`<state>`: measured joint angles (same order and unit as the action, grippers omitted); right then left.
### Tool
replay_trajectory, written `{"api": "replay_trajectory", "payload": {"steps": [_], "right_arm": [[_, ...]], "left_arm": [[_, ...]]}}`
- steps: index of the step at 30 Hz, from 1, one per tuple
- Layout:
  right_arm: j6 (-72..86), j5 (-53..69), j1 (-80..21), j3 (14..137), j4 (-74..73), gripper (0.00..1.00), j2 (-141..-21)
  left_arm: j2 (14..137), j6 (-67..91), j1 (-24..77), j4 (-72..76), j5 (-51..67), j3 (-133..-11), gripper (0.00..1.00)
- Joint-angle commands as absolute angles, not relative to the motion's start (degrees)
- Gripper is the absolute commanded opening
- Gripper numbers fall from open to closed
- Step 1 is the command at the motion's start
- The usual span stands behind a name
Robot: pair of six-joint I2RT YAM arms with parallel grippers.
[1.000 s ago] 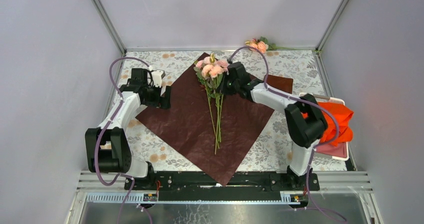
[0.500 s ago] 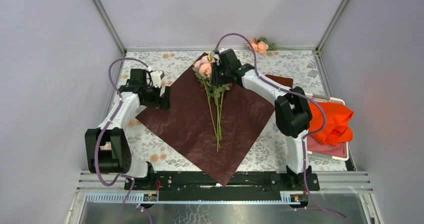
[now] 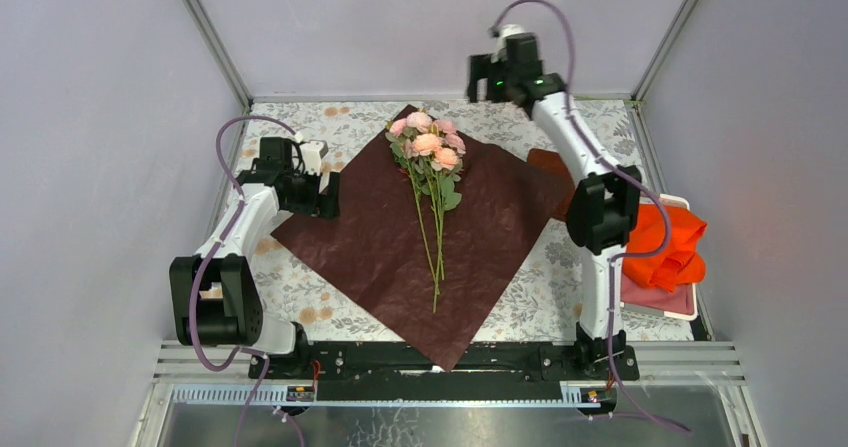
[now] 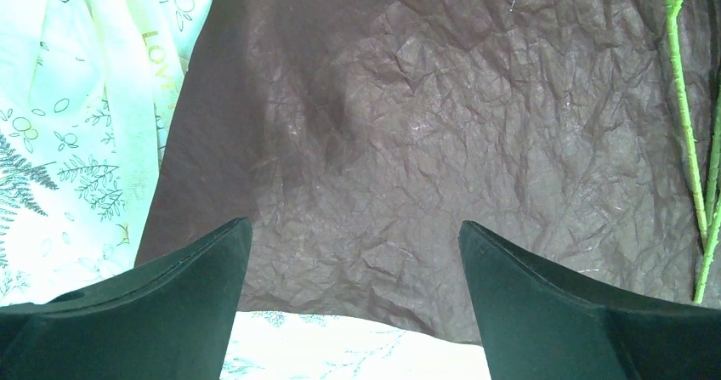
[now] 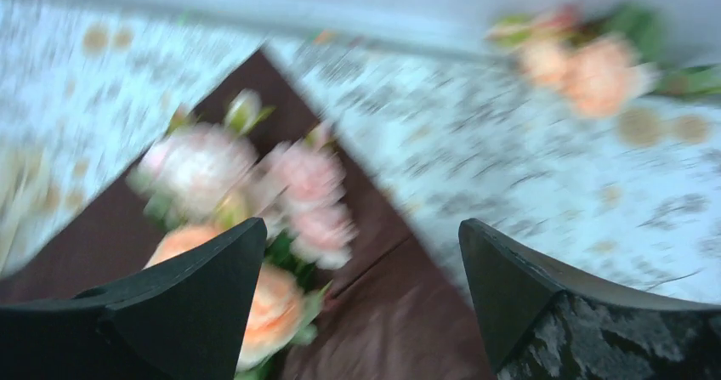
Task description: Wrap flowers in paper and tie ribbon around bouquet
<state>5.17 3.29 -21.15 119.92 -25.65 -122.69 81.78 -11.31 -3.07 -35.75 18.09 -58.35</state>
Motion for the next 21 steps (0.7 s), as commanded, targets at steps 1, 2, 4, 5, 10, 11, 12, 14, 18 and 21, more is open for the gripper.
{"api": "replay_trajectory", "payload": {"steps": [1,2,4,5,10,11,12,14,18,21], "right_arm": [[11.31,5.57,-11.20,125.64,-16.96,0.90,-129.96],[13.50,6.33,-9.65,127.81,-15.89,0.89,-132.16],[16.28,6.27,-7.21,132.85,-13.78,0.88,-137.02],[17.56,6.10,-6.32,134.63,-12.54,0.88,-139.24],[20.47,5.03,-3.76,138.98,-4.55,0.88,-148.06],[20.78,5.10,-3.59,139.74,-3.27,0.88,-150.04],[21.15,5.23,-3.44,140.98,-2.47,0.88,-151.74],[21.87,5.27,-3.37,143.75,-2.24,0.88,-154.92],[23.46,3.49,-3.39,143.35,1.26,0.87,-158.02],[23.45,3.02,-3.34,142.88,4.52,0.85,-159.51]], "left_arm": [[82.14,-12.30,-3.58,-35.16,18.86,-57.79,0.98],[82.35,-12.25,-3.60,-35.13,18.94,-57.83,0.99],[82.88,-12.43,-3.58,-35.05,18.77,-57.88,0.98],[83.10,-12.40,-3.58,-35.07,18.55,-57.91,0.98],[84.29,-12.53,-3.74,-34.96,18.24,-58.01,0.98],[84.59,-12.53,-3.76,-34.97,18.28,-58.01,0.98],[84.80,-12.55,-3.84,-34.97,18.35,-57.93,0.98],[85.46,-12.62,-3.81,-34.98,18.41,-57.91,0.98],[86.83,-12.74,-3.91,-35.38,18.74,-58.42,0.98],[87.30,-12.99,-3.95,-36.06,20.10,-58.89,0.98]]}}
